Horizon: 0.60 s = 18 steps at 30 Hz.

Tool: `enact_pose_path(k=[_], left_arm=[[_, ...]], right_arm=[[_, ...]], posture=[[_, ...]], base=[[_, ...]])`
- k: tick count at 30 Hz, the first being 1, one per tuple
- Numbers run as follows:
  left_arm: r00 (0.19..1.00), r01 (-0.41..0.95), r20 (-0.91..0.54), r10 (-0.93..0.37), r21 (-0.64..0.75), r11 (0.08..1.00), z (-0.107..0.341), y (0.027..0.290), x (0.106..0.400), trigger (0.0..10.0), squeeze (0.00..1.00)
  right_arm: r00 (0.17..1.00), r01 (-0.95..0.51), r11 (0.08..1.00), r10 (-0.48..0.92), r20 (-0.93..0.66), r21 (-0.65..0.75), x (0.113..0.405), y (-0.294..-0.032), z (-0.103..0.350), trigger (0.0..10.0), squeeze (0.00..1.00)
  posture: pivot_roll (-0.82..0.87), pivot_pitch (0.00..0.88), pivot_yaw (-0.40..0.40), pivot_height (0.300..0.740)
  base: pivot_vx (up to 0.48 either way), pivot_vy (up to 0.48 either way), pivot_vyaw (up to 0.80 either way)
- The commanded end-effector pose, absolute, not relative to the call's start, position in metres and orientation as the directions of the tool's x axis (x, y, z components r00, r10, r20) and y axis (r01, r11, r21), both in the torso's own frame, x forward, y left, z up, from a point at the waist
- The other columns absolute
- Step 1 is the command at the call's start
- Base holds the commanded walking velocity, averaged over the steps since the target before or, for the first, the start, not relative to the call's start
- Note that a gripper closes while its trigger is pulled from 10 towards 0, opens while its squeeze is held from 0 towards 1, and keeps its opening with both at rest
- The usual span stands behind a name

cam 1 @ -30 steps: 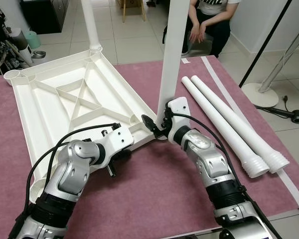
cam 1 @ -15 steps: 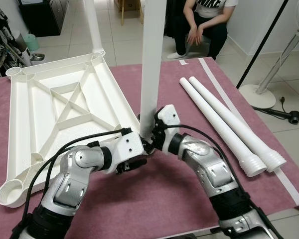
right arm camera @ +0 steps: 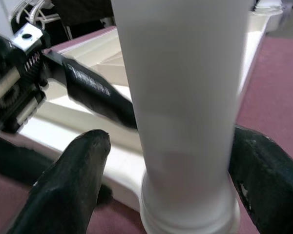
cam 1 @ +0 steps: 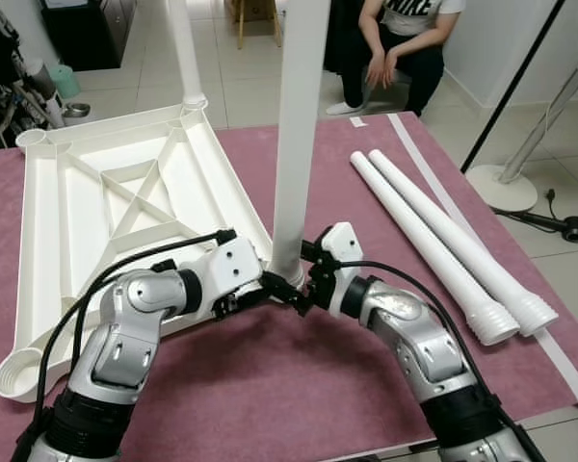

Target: Building children table

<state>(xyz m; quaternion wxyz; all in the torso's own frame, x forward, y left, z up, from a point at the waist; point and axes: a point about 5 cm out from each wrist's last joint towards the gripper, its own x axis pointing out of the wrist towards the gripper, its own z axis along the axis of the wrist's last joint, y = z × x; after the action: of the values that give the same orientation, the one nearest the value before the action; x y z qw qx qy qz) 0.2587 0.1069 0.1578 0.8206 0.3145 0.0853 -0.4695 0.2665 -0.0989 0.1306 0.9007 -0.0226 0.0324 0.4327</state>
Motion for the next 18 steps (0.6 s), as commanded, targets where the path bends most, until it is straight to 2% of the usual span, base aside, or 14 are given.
enact_pose_path(k=[1,5,11,15,18], left_arm=[[0.69,0.709,-0.359,-0.629,0.514,0.483,0.162,0.123,0.263,10.0,0.0],[0.677,0.721,-0.372,-0.635,0.509,0.47,0.16,0.126,0.259,10.0,0.0],[0.596,0.792,-0.435,-0.675,0.455,0.407,0.15,0.133,0.244,10.0,0.0],[0.572,0.809,-0.458,-0.68,0.448,0.379,0.147,0.137,0.24,10.0,0.0],[0.586,0.801,-0.459,-0.667,0.451,0.393,0.146,0.138,0.242,10.0,0.0]], right_arm=[[0.636,-0.769,0.639,0.768,-0.078,0.013,0.263,-0.108,0.13,10.0,0.0],[0.638,-0.768,0.64,0.767,-0.064,0.015,0.26,-0.113,0.133,10.0,0.0],[0.637,-0.771,0.637,0.769,-0.065,-0.017,0.25,-0.134,0.142,10.0,0.0],[0.693,-0.721,0.692,0.719,-0.058,-0.034,0.251,-0.141,0.14,10.0,0.0],[0.717,-0.697,0.716,0.696,-0.046,-0.032,0.251,-0.143,0.14,10.0,0.0]], posture=[[0.06,0.0,0.067,0.74],[0.06,0.0,0.071,0.74],[0.04,0.0,0.085,0.74],[0.04,0.0,0.088,0.74],[0.03,0.0,0.09,0.74]], base=[[0.0,0.0,0.0],[0.0,0.0,0.0],[0.0,0.0,0.0],[0.0,0.0,0.0],[0.0,0.0,0.0]])
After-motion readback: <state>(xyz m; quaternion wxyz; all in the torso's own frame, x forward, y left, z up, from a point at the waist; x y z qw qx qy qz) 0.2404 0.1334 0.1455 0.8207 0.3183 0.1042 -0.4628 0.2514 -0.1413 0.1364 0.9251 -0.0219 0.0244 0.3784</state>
